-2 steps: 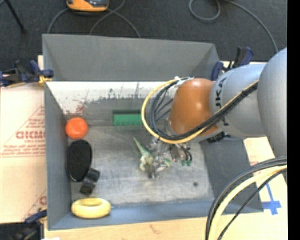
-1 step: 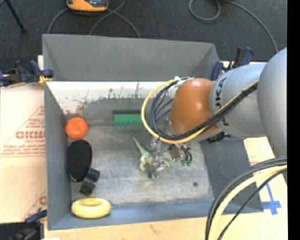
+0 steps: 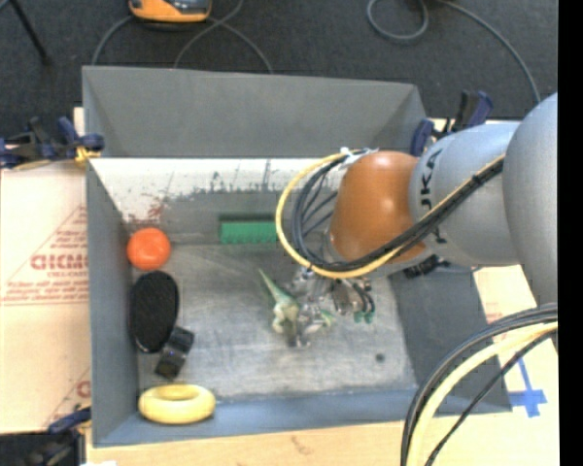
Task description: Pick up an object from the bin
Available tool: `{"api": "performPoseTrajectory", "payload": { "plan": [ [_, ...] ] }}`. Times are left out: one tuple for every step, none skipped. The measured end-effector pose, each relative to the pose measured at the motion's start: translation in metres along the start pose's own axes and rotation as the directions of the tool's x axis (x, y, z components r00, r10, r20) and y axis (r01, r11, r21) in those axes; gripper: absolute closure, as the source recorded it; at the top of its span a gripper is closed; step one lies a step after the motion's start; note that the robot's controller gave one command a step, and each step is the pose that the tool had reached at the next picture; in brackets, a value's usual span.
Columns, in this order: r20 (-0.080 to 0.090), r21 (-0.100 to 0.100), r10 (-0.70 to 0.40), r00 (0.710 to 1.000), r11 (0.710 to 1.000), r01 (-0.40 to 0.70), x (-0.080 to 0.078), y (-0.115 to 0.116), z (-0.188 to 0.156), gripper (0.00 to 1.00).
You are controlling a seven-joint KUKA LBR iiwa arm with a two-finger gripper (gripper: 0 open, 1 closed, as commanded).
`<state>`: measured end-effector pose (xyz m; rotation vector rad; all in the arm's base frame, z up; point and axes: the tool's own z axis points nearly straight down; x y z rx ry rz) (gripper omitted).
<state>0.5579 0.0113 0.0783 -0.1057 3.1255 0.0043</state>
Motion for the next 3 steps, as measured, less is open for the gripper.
{"api": "performPoseTrajectory", "payload": {
  "plan": [
    [-0.017, 0.0, 0.0, 1.0, 1.0, 0.0, 0.004, 0.0, -0.018, 1.0],
    [-0.015, 0.001, 0.0, 1.0, 1.0, 0.0, 0.003, 0.0, -0.038, 1.0],
    [-0.01, 0.002, 0.001, 1.0, 1.0, -0.001, 0.002, -0.001, -0.052, 1.0]
  ]
}}
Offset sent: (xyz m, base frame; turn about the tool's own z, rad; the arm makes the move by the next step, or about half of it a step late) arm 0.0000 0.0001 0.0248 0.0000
